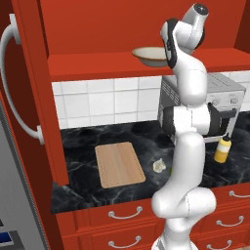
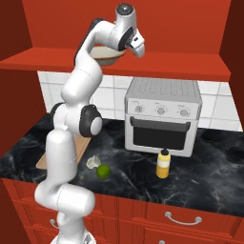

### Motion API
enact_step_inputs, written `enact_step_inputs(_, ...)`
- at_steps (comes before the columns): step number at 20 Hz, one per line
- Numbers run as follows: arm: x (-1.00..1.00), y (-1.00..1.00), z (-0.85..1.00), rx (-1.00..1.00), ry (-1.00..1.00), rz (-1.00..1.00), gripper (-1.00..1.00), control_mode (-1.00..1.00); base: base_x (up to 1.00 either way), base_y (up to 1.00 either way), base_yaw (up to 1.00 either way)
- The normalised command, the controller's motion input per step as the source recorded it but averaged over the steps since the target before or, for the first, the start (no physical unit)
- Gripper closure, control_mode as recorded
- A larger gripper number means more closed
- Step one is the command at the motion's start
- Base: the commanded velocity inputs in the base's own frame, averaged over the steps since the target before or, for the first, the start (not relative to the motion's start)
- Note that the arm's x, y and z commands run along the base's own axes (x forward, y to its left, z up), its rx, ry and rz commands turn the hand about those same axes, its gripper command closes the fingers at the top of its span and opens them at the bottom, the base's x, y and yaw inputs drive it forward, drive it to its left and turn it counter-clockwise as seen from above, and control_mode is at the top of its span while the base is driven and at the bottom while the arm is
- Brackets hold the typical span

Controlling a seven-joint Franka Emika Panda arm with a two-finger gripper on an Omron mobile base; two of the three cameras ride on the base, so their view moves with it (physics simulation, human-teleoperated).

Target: Open the cabinet. Place the bowl and condiment on the counter. Then place the lime and garlic on the cutting board.

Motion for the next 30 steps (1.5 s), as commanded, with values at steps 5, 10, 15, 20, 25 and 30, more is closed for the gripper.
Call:
enact_step_inputs(5,-0.09,-0.18,0.33,0.07,-0.04,0.11,-1.0,-1.0,0.0,0.0,0.0)
enact_step_inputs(10,-0.45,-0.12,0.08,0.01,-0.05,0.21,-1.0,-1.0,0.0,0.0,0.0)
enact_step_inputs(15,-0.41,-0.06,0.0,0.0,-0.01,0.2,-1.0,-1.0,0.0,0.0,0.0)
enact_step_inputs(20,-0.4,0.04,-0.06,-0.02,-0.02,0.18,-1.0,-1.0,0.0,0.0,0.0)
enact_step_inputs(25,-0.36,0.22,-0.27,-0.1,0.0,0.18,-1.0,-1.0,0.0,0.0,0.0)
enact_step_inputs(30,-0.09,0.25,-0.25,-0.1,0.0,0.16,-1.0,-1.0,0.0,0.0,0.0)
